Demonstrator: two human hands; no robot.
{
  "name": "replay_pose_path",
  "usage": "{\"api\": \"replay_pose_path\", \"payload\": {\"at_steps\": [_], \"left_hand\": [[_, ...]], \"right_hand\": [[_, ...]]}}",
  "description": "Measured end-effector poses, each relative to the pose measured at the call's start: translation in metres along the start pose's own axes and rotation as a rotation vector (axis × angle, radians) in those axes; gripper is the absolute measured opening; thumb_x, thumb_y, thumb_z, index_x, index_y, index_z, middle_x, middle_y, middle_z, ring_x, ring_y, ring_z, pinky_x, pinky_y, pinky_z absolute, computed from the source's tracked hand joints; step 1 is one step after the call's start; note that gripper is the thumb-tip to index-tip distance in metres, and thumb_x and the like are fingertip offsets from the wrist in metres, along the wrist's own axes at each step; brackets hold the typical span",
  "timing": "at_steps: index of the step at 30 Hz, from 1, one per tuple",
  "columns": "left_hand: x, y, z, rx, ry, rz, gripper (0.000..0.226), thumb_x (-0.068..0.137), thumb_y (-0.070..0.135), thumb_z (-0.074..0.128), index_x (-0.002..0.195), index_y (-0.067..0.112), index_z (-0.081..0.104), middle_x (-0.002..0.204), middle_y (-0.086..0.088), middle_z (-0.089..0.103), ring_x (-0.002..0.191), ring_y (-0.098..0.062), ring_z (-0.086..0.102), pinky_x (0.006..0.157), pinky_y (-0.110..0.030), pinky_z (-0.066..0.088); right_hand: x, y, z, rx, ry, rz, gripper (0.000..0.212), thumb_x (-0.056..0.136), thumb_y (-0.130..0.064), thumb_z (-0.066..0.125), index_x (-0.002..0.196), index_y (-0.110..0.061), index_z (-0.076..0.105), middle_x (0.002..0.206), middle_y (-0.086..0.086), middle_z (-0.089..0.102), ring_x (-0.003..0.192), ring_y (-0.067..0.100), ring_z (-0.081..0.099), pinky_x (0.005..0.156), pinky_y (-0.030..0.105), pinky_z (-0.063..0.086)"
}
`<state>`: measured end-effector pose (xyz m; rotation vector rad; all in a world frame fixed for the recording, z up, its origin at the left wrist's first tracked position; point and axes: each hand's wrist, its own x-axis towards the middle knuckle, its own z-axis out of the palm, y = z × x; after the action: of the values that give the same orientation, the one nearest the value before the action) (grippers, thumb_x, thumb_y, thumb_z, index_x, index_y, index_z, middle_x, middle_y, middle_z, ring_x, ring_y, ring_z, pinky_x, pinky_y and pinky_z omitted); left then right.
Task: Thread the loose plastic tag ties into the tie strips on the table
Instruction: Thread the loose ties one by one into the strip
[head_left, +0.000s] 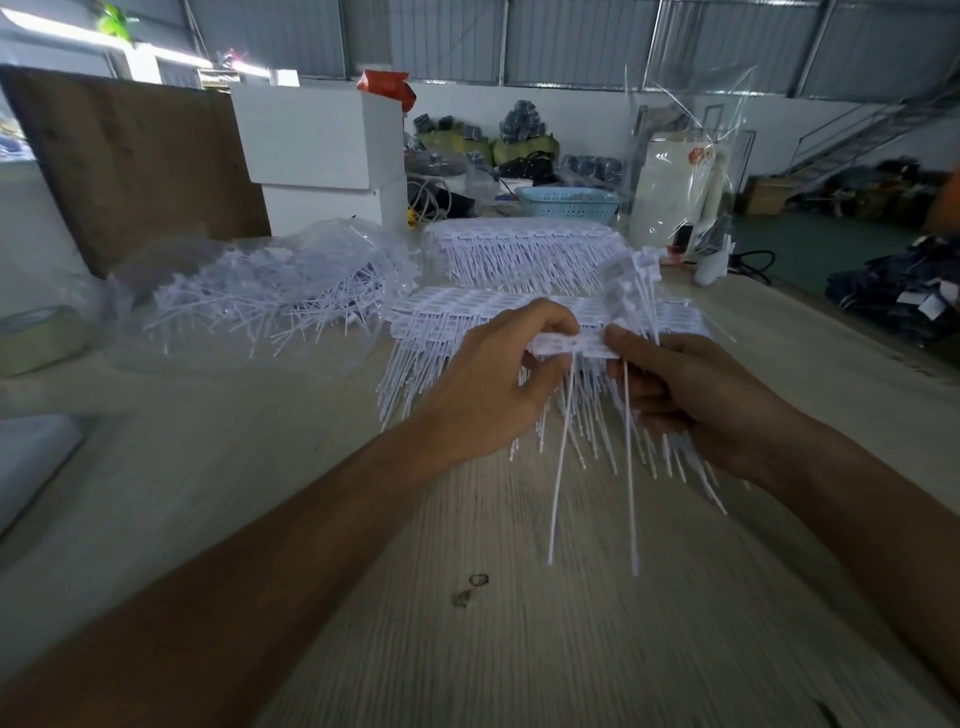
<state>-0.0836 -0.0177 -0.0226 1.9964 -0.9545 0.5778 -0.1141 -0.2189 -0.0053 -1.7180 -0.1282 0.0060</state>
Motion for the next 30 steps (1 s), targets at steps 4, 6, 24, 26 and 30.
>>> {"api": "replay_pose_path", "payload": {"at_steps": [4, 6, 24, 26, 30], "left_hand": [[0.0, -0.008, -0.001, 0.157, -0.049, -0.007, 0.029, 0.094, 0.017, 0.066, 0.124, 0.016, 0.065, 0.11, 0.001, 0.067, 0.095, -0.014, 0.059, 0.087, -0.04, 0.052], [0.0, -0.009, -0.001, 0.182, -0.06, -0.001, 0.025, 0.095, 0.021, 0.066, 0.119, 0.015, 0.068, 0.103, 0.0, 0.068, 0.09, -0.015, 0.059, 0.083, -0.041, 0.051], [0.001, -0.006, 0.001, -0.189, 0.004, -0.201, 0.019, 0.099, 0.015, 0.058, 0.089, 0.015, 0.074, 0.062, 0.004, 0.066, 0.054, -0.016, 0.06, 0.056, -0.026, 0.049], [0.001, -0.005, 0.001, -0.176, 0.021, -0.197, 0.016, 0.098, 0.017, 0.062, 0.099, 0.018, 0.078, 0.066, 0.013, 0.066, 0.057, 0.0, 0.059, 0.058, -0.019, 0.047], [0.001, -0.002, 0.0, -0.111, 0.006, -0.182, 0.021, 0.096, 0.021, 0.065, 0.115, 0.022, 0.075, 0.084, 0.018, 0.065, 0.072, 0.004, 0.061, 0.071, -0.024, 0.05]], "right_hand": [[0.001, 0.002, -0.002, -0.013, 0.017, 0.008, 0.039, 0.093, -0.047, 0.063, 0.063, -0.021, 0.064, 0.053, -0.008, 0.027, 0.045, 0.009, 0.02, 0.04, 0.021, 0.021], [0.0, 0.002, 0.0, -0.049, 0.029, -0.011, 0.038, 0.093, -0.047, 0.063, 0.067, -0.019, 0.062, 0.054, -0.008, 0.029, 0.046, 0.009, 0.021, 0.041, 0.02, 0.021], [0.001, 0.005, 0.0, -0.276, 0.134, -0.246, 0.046, 0.096, -0.047, 0.056, 0.066, -0.012, 0.053, 0.052, -0.01, 0.04, 0.044, 0.005, 0.032, 0.047, 0.021, 0.027], [0.003, 0.005, -0.004, -0.168, 0.113, -0.149, 0.047, 0.097, -0.051, 0.052, 0.069, -0.014, 0.048, 0.056, -0.002, 0.042, 0.045, 0.01, 0.03, 0.048, 0.026, 0.024], [0.005, 0.006, -0.006, -0.123, 0.117, -0.119, 0.045, 0.099, -0.052, 0.051, 0.079, -0.011, 0.054, 0.063, 0.008, 0.062, 0.047, 0.014, 0.046, 0.044, 0.023, 0.036]]}}
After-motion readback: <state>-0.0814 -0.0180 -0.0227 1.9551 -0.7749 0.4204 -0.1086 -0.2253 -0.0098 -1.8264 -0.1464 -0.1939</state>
